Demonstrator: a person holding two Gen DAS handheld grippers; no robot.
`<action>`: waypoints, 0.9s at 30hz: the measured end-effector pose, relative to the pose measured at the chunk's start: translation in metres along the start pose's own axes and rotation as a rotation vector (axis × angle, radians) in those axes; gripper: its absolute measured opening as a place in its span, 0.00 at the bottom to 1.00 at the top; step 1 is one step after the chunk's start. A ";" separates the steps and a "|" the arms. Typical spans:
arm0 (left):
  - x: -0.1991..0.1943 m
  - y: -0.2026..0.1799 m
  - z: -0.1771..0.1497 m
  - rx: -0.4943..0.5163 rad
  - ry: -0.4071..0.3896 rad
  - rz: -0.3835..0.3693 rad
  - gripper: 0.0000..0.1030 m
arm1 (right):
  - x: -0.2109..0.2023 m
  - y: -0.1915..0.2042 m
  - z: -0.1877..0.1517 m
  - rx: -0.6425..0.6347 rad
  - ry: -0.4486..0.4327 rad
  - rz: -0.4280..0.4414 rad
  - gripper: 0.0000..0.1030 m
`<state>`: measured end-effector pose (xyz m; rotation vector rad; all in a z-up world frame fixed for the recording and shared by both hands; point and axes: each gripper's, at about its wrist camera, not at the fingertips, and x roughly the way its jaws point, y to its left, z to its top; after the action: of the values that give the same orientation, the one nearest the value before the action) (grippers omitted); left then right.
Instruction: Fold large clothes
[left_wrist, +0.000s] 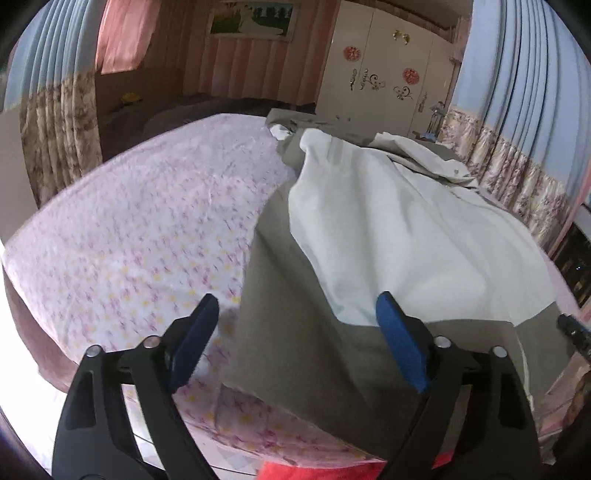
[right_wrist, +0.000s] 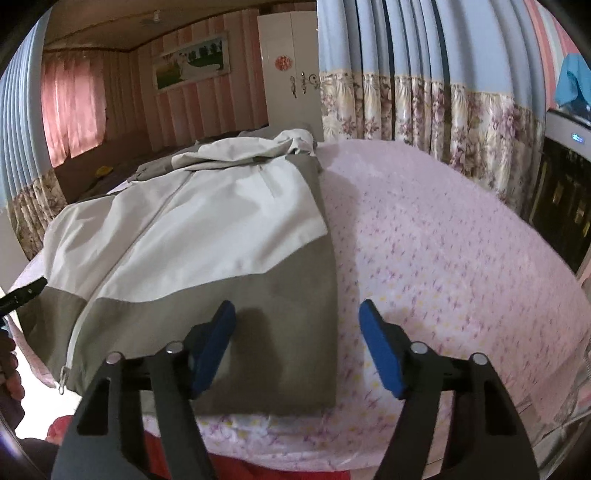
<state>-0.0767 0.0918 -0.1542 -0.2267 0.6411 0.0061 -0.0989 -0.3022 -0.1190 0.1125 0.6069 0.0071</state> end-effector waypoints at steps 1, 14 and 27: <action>0.001 0.000 -0.001 -0.002 -0.005 -0.010 0.77 | 0.000 0.000 -0.002 0.012 -0.002 0.010 0.62; 0.006 -0.006 -0.020 0.078 -0.114 -0.014 0.67 | 0.007 0.004 -0.020 0.039 -0.054 0.020 0.59; -0.007 -0.019 0.002 0.165 -0.120 -0.031 0.05 | -0.007 0.024 0.001 -0.050 -0.117 0.090 0.06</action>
<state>-0.0800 0.0739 -0.1446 -0.0767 0.5155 -0.0626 -0.1034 -0.2786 -0.1114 0.0910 0.4845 0.1020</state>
